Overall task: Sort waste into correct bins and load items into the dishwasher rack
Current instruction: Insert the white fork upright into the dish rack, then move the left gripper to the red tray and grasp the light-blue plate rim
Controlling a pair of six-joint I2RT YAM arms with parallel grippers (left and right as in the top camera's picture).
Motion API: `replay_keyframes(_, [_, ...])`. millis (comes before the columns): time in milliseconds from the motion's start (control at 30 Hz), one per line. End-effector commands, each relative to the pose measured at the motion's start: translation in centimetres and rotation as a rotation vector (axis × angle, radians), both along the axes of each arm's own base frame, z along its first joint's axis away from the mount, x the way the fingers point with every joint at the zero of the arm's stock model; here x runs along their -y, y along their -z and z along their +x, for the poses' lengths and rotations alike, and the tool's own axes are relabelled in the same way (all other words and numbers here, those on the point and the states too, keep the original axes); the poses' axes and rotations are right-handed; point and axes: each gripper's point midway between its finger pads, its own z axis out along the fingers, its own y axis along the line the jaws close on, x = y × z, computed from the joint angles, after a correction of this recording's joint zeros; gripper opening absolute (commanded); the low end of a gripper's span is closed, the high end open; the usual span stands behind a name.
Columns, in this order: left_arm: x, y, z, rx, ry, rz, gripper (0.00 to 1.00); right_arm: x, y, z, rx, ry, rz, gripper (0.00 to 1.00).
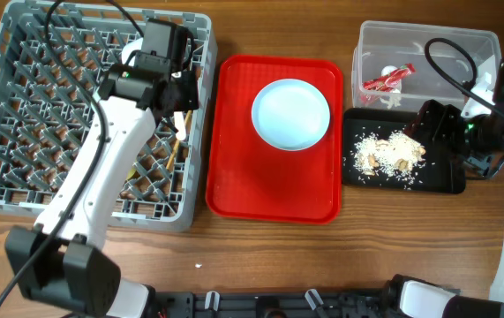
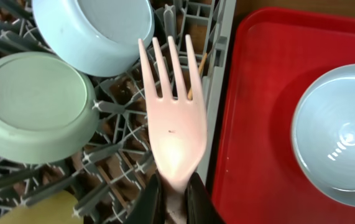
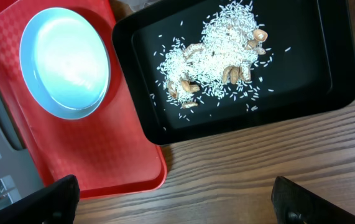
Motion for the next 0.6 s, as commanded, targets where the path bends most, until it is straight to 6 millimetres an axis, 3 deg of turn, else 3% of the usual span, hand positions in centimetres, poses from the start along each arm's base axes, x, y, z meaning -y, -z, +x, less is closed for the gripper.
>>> replay_keyframes(0, [0.0, 2.7, 0.8, -0.056, 0.078, 0.063, 0.04, 0.0, -0.9, 0.0, 0.031, -0.012, -0.007, 1.00])
replay_keyframes(233, [0.1, 6.2, 1.0, -0.142, 0.080, 0.084, 0.13, 0.0, -0.9, 0.0, 0.031, -0.012, -0.007, 1.00])
replay_keyframes(300, [0.1, 6.2, 1.0, -0.140, 0.079, 0.083, 0.37, 0.0, -0.9, 0.0, 0.031, -0.012, -0.007, 1.00])
replay_keyframes(400, [0.2, 5.6, 1.3, -0.117, 0.079, 0.078, 0.59, 0.0, -0.9, 0.0, 0.032, -0.012, -0.007, 1.00])
replay_keyframes(567, [0.3, 3.0, 1.5, -0.041, 0.078, 0.059, 0.61, 0.0, -0.9, 0.0, 0.031, -0.012, -0.007, 1.00])
